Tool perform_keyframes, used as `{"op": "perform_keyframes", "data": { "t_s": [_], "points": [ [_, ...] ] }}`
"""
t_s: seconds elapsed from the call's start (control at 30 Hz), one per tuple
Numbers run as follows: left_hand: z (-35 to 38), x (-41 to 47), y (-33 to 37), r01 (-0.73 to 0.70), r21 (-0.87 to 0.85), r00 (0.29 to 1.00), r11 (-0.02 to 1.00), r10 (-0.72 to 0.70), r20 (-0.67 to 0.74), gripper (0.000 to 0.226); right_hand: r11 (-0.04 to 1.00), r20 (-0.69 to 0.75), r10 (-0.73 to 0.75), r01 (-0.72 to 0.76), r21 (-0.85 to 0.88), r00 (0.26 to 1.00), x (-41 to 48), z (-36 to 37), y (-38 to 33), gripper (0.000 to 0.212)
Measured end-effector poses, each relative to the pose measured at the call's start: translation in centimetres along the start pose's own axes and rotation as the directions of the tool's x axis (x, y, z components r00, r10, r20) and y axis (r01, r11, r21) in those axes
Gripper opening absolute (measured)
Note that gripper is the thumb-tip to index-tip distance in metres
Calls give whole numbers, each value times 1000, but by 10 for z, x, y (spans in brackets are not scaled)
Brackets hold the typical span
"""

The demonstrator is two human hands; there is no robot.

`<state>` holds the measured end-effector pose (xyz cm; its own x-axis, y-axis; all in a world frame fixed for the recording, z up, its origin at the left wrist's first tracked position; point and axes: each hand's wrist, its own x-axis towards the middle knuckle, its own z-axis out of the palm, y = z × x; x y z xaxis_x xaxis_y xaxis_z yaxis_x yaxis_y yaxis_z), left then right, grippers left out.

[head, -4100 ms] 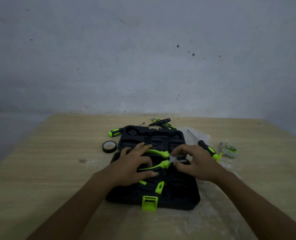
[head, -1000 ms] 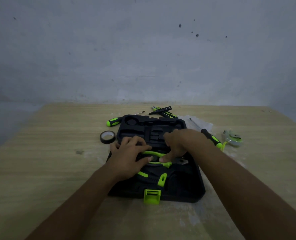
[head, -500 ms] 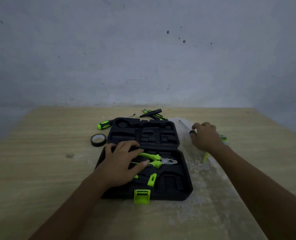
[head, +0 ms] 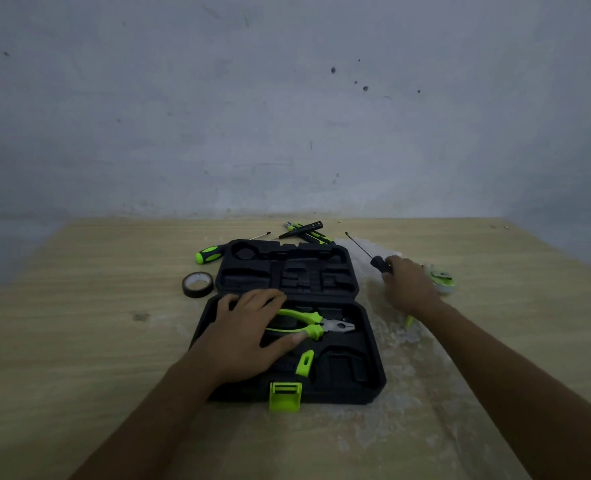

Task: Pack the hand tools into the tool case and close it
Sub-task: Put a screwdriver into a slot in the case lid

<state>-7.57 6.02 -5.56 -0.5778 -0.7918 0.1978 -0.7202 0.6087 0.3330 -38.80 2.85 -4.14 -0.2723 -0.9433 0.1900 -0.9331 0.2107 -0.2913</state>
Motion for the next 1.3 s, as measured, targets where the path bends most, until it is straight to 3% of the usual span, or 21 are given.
{"op": "perform_keyframes", "data": {
  "t_s": [0.13, 0.23, 0.33, 0.43, 0.67, 1.17, 1.3],
  "points": [
    [-1, 3, -7, 87, -54, 995, 995, -89, -41, 86, 984, -47, -112, 117, 131, 993, -13, -11, -15, 27],
    [2, 4, -10, 166, -57, 975, 984, -173, -138, 77, 962, -33, -203, 205, 179, 979, -23, -18, -29, 30],
    [4, 7, -10, 299, -26, 912, 954, -293, -288, 65, 939, -16, -290, 288, 190, 957, -28, -21, -43, 32],
    [1, 10, -12, 416, -62, 856, 907, -414, -311, 66, 925, 16, -336, 326, 196, 942, -29, -19, -56, 35],
    [-2, 9, -11, 365, 43, 929, 930, -360, -83, 93, 914, 116, -397, 380, 145, 910, -25, 0, -83, 36],
    [-6, -11, -7, 334, 323, 941, 885, -333, -59, 95, 901, 408, -433, 396, 177, 803, -21, -11, -91, 34],
    [-6, -13, 0, 323, 376, 943, 868, -330, -48, 92, 894, 401, -449, 410, 183, 799, -23, -14, -89, 35]
  ]
}}
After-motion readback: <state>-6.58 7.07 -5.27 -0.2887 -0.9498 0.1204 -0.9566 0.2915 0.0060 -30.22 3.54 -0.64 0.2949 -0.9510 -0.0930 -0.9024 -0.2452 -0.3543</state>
